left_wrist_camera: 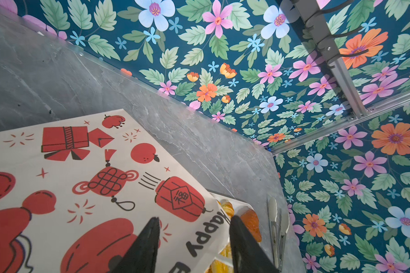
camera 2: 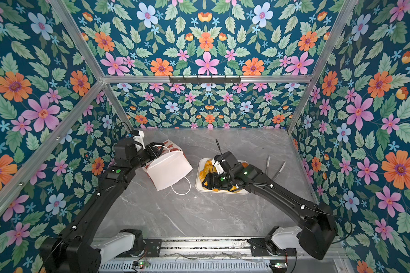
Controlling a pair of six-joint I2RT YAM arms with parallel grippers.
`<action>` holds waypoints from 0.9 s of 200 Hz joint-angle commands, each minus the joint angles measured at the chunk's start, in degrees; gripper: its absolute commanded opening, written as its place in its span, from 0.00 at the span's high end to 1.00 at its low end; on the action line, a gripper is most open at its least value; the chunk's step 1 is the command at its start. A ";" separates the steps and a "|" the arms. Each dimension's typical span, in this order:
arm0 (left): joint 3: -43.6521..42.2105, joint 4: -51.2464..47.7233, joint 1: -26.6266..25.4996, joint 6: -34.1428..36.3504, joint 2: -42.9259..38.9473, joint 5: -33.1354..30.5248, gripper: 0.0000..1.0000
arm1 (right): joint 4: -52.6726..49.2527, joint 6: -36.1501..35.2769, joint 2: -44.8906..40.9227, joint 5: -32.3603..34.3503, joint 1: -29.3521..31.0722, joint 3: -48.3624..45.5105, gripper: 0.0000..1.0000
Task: Take the fake bread out of the paper bag
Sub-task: 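Reach the right gripper to the bag and grasp its top edge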
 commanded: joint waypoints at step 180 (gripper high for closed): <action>-0.85 5.98 0.11 -2.12 0.14 2.16 0.45 | 15.03 4.07 20.21 -2.14 5.66 9.46 1.00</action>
